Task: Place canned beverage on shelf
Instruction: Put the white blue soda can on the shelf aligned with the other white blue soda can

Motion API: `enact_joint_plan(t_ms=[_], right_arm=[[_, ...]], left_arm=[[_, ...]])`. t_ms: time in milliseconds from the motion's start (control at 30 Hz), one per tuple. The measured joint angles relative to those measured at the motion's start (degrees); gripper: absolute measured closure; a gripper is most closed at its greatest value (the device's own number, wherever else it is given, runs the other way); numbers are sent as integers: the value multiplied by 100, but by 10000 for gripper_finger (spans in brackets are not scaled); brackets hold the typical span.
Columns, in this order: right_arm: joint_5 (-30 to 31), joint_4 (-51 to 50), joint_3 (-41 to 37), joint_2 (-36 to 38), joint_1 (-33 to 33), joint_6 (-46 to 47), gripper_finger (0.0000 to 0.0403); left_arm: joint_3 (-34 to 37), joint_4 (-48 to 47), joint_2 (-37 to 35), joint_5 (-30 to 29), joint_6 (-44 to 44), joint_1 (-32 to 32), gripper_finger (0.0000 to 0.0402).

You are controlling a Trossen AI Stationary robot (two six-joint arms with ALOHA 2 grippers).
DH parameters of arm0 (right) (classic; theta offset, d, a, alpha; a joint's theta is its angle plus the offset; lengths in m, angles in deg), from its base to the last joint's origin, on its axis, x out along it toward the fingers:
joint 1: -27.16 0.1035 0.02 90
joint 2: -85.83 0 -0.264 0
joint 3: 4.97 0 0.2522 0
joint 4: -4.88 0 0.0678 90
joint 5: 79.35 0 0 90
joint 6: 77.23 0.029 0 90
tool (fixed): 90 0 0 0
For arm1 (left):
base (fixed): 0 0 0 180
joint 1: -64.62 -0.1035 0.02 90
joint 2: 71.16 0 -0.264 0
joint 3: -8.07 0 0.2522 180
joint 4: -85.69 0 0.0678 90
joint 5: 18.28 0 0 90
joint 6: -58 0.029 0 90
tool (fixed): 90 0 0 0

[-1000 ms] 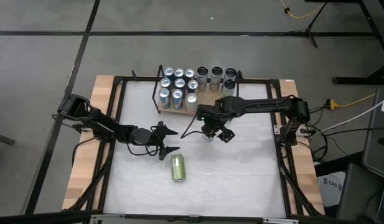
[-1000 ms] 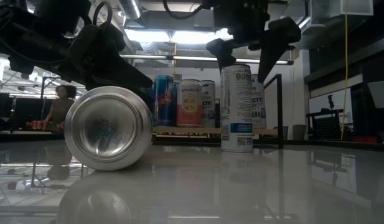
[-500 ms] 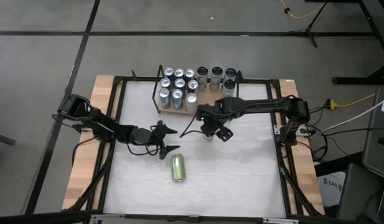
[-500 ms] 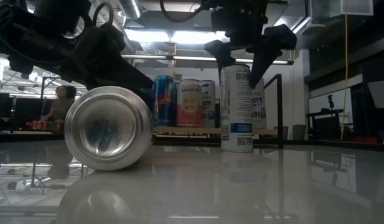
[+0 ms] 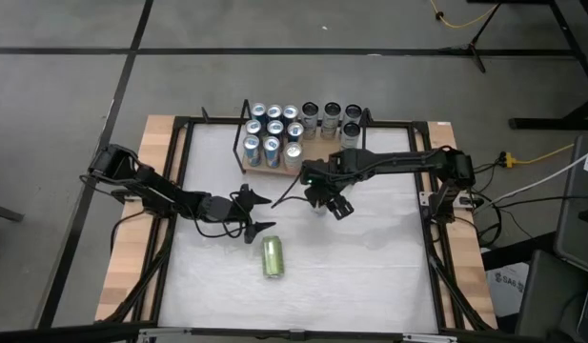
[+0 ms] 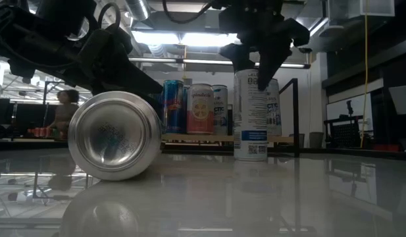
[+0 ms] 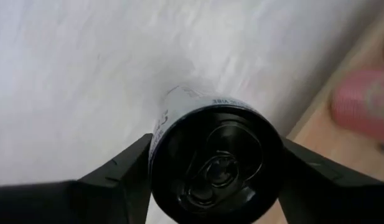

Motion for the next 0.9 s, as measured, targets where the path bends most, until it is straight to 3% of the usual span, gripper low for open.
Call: enact_joint_plan(t_ms=[300, 600, 767, 900], right_arm=[[478, 6, 0, 0, 2, 2681, 147], [1212, -58, -2, 0, 0, 6458, 146], [1096, -303, -2, 0, 0, 8449, 146], [752, -810, 94, 2, 59, 9165, 146]], left_arm=[[0, 0, 0, 0, 0, 0, 37], [0, 0, 0, 0, 0, 0, 37], [0, 0, 0, 0, 45, 0, 37], [0, 0, 0, 25, 48, 0, 37]])
